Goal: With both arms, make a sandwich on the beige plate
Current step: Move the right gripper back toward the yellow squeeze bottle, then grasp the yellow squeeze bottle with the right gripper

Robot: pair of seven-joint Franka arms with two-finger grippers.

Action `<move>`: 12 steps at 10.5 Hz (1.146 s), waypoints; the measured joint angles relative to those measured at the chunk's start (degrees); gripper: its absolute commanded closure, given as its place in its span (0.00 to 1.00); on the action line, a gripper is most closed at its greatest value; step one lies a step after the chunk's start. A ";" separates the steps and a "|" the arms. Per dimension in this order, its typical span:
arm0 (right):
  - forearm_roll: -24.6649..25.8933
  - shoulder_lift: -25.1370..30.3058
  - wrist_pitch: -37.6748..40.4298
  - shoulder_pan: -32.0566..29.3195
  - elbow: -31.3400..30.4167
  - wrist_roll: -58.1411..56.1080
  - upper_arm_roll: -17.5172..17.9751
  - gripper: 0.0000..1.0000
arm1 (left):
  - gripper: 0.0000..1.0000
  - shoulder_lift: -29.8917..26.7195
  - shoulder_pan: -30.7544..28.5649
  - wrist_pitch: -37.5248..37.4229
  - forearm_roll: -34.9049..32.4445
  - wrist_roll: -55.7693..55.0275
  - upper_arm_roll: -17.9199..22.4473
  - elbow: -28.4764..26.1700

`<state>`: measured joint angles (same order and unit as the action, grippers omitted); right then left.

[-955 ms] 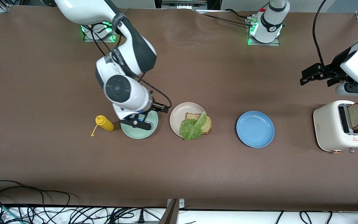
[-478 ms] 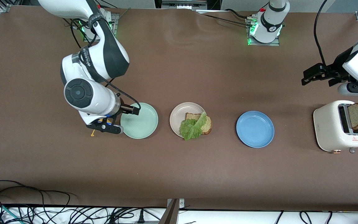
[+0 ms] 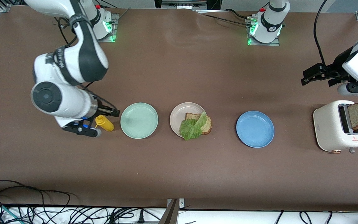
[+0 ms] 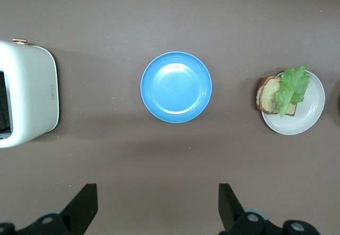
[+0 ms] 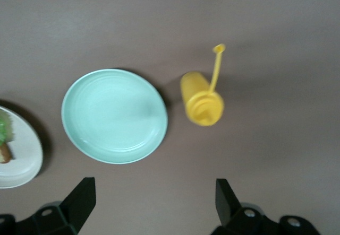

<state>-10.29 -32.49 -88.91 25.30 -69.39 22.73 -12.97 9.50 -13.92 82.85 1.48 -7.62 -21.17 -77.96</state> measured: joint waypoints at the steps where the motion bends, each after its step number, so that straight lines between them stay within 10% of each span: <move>1: -0.02 0.79 -0.13 -2.16 -1.12 -5.08 0.53 0.00 | 0.00 0.00 0.00 0.00 0.00 0.00 -0.01 0.00; 8: 3.40 16.96 -21.80 -17.55 -29.24 -26.15 18.72 0.00 | 0.00 0.00 0.01 0.00 0.00 0.00 -0.03 -0.01; 12: 3.64 21.77 -30.25 -22.06 -39.40 -48.25 19.67 0.00 | 0.00 0.00 0.01 0.00 0.00 0.00 -0.03 -0.03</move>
<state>-6.65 -10.73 -119.17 3.24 -108.79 -25.52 6.70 9.49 -13.90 82.85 1.48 -7.62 -21.20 -77.99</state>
